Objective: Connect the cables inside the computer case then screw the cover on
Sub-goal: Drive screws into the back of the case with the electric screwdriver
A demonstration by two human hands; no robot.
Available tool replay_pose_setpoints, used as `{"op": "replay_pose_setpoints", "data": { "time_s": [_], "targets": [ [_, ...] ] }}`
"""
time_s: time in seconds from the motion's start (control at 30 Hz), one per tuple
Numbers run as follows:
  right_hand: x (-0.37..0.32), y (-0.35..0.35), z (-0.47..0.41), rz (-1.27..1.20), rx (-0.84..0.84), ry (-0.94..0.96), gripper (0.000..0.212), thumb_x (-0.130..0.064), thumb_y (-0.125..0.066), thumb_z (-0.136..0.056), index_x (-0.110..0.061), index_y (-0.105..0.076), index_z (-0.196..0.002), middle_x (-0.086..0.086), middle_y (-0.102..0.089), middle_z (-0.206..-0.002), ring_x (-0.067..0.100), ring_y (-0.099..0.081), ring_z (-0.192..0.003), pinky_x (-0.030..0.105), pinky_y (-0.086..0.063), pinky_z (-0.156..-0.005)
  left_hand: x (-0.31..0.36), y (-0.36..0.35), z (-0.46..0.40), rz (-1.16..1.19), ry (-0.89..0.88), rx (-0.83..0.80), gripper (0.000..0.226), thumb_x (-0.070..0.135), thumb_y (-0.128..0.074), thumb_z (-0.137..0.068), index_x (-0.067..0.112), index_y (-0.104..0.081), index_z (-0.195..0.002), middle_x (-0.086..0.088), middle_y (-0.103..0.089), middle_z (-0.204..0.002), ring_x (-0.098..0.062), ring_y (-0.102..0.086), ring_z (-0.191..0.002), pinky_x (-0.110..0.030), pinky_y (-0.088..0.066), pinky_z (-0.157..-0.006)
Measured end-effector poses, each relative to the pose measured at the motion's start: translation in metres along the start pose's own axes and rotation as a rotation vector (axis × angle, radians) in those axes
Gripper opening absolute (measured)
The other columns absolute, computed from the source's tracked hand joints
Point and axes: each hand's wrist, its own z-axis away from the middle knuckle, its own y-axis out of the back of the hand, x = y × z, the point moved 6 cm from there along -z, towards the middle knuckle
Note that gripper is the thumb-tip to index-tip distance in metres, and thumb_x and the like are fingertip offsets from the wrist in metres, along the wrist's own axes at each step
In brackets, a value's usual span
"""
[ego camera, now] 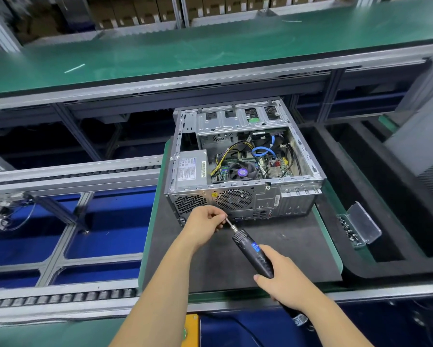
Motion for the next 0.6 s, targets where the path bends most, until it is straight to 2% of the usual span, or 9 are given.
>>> {"op": "replay_pose_setpoints", "data": {
  "time_s": [0.13,0.3,0.4,0.47,0.6],
  "targets": [
    [0.004,0.0,0.004,0.051,0.022,0.017,0.057,-0.037,-0.061,-0.084,-0.054,-0.036,-0.133,-0.003,-0.061,-0.098,0.011,-0.056,-0.056,0.033,-0.058,-0.059,0.014,0.002,-0.003,-0.228,-0.051,-0.125,0.021,0.007,-0.061,-0.094,0.018,-0.072,-0.079,0.001,-0.07,-0.074,-0.008,-0.062,-0.067,-0.029,-0.055,-0.073],
    [0.006,-0.003,0.006,0.061,0.036,0.027,0.06,-0.038,-0.061,-0.086,-0.055,-0.033,-0.135,-0.004,-0.06,-0.097,0.01,-0.055,-0.054,0.028,-0.055,-0.055,0.021,0.003,-0.004,-0.278,-0.035,-0.198,0.021,0.01,-0.061,-0.093,0.018,-0.071,-0.077,-0.008,-0.071,-0.078,-0.014,-0.059,-0.068,-0.032,-0.049,-0.069],
    [0.006,-0.004,0.005,0.06,0.042,0.027,0.06,-0.039,-0.061,-0.085,-0.054,-0.033,-0.136,-0.006,-0.06,-0.099,0.009,-0.056,-0.058,0.025,-0.055,-0.057,0.02,0.003,-0.004,-0.253,-0.011,-0.162,0.02,0.01,-0.062,-0.092,0.017,-0.071,-0.076,-0.003,-0.069,-0.072,-0.013,-0.059,-0.065,-0.029,-0.049,-0.065],
    [0.005,-0.005,0.005,0.051,0.057,0.033,0.057,-0.04,-0.06,-0.084,-0.056,-0.033,-0.132,-0.007,-0.06,-0.097,0.01,-0.057,-0.06,0.026,-0.055,-0.06,0.014,0.002,-0.003,-0.154,0.04,-0.141,0.02,0.01,-0.062,-0.093,0.014,-0.072,-0.076,0.001,-0.068,-0.068,-0.009,-0.059,-0.062,-0.023,-0.048,-0.06],
    [0.006,-0.005,0.005,0.077,0.057,0.031,0.059,-0.042,-0.06,-0.084,-0.059,-0.031,-0.133,-0.01,-0.059,-0.101,0.012,-0.061,-0.067,0.025,-0.056,-0.064,0.006,0.002,0.0,-0.007,0.139,-0.181,0.019,0.009,-0.061,-0.094,0.011,-0.072,-0.078,-0.001,-0.068,-0.07,-0.007,-0.059,-0.062,-0.019,-0.048,-0.059]
  ]
}}
